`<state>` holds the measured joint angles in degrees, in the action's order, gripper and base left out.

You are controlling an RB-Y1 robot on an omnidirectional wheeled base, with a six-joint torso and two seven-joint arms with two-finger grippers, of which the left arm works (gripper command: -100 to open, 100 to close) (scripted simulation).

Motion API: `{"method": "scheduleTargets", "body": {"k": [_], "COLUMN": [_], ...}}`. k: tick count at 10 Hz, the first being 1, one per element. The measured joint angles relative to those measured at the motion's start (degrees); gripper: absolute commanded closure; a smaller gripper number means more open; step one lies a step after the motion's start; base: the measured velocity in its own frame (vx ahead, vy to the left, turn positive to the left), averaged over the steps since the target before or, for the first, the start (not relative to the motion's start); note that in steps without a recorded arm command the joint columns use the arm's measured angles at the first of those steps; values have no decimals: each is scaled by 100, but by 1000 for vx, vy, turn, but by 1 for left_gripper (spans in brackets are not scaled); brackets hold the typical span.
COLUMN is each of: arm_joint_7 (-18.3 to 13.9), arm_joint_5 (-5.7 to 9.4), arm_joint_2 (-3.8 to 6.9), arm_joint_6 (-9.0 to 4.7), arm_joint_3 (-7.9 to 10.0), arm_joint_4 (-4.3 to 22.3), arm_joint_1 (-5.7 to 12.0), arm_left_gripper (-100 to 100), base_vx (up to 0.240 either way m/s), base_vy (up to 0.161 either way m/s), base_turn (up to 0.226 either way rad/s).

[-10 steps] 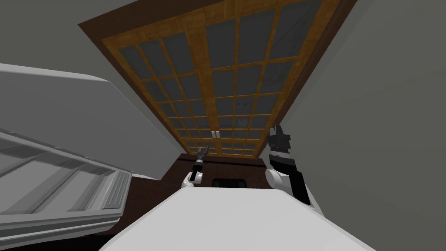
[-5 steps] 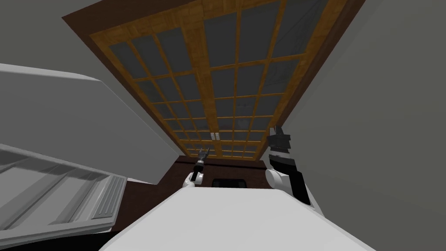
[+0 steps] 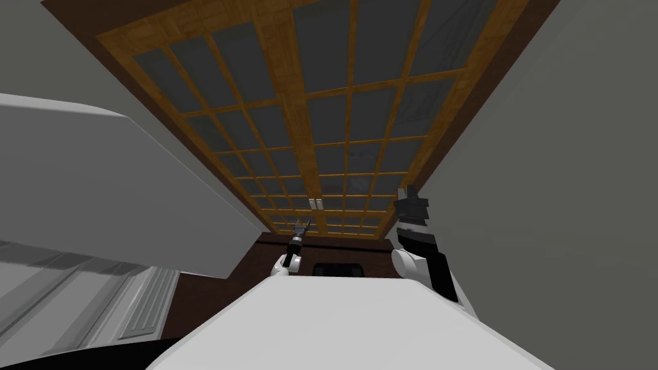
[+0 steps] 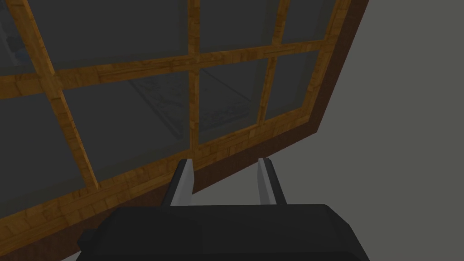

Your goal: Pull the door open

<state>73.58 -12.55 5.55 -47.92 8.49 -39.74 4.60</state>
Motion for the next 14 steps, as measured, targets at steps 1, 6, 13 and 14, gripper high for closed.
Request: {"method": "scheduleTargets", "body": {"k": [1,6,13,14], "arm_joint_7": [62,267,437,401], "arm_joint_5": [-15,-34,-59,-78], "arm_joint_2": [2,39,134,128], "arm_joint_6": [-16,-132,-135,-68], "arm_joint_3": [4,120,411,386], "arm_joint_4": [71,554,966,792], "arm_joint_1": [26,95,-318,-431], "arm_left_gripper": [-100,-100,-100,-100], "base_vx": [96,-42,-111,17], "base_vy": [-1,-9,-19,-2], "base_turn": [-12,15,20,1]}}
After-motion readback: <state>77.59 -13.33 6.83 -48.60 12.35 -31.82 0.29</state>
